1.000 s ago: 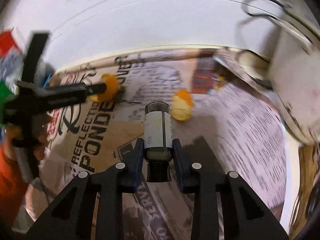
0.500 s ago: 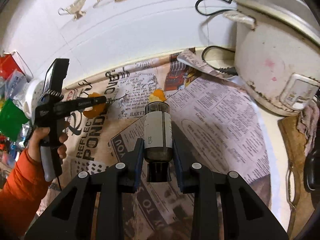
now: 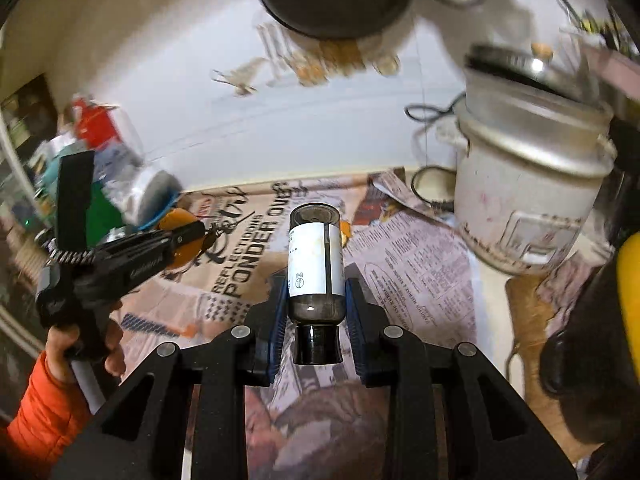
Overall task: Collect trash
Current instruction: 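Grasp the small white-labelled bottle with the right tool while the left tool grasps the orange peel, then carry the small bottle and orange peel down over the floor bin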
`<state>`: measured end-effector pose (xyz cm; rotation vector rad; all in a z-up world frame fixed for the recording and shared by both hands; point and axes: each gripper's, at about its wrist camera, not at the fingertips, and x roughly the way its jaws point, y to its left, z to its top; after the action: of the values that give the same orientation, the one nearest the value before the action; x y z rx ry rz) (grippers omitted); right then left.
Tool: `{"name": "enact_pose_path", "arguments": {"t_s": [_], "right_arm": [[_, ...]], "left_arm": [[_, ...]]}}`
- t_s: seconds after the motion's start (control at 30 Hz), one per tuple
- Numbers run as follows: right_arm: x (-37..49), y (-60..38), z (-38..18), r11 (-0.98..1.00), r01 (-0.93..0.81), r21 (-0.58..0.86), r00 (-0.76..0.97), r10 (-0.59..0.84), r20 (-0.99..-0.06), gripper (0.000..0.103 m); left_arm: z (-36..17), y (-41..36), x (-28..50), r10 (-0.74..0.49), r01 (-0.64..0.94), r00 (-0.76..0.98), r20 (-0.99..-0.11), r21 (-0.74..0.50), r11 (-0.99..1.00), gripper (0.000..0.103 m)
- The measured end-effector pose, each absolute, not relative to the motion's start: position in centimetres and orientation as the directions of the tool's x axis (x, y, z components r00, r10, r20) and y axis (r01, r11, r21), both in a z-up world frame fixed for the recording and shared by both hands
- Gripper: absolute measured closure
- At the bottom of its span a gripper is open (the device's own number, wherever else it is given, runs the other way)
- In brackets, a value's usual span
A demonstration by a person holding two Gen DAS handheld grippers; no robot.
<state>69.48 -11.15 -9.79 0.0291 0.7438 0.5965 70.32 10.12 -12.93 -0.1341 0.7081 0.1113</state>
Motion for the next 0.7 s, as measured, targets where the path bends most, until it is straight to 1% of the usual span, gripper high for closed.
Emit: {"name": "enact_pose_path", "arguments": {"t_s": [0.23, 0.37, 0.47, 0.7], "right_arm": [[63.5, -13.0, -6.8, 0.788, -0.568, 0.237, 0.582, 0.588, -0.562, 0.077], [59.7, -13.4, -5.9, 0.779, -0.578, 0.243, 0.594, 0.606, -0.529, 0.077], [57.1, -13.5, -5.9, 0.785, -0.569, 0.244, 0.606, 0.601, -0.521, 0.077], [48.0, -12.9, -7.1, 0.825, -0.511, 0.239, 0.648, 0.553, -0.524, 0.077]], "left_arm": [[-8.8, 7.1, 60.9, 0.062, -0.168, 0.801, -0.595, -0.123, 0.978, 0.094], [-7.3, 6.0, 56.4, 0.072, -0.161, 0.828, -0.557, -0.113, 0.981, 0.094], [-7.5, 5.6, 53.5, 0.082, -0.154, 0.826, -0.557, -0.083, 0.985, 0.094], [-9.8, 5.8, 44.0, 0.030, -0.098, 0.813, -0.582, -0.085, 0.992, 0.094]]}}
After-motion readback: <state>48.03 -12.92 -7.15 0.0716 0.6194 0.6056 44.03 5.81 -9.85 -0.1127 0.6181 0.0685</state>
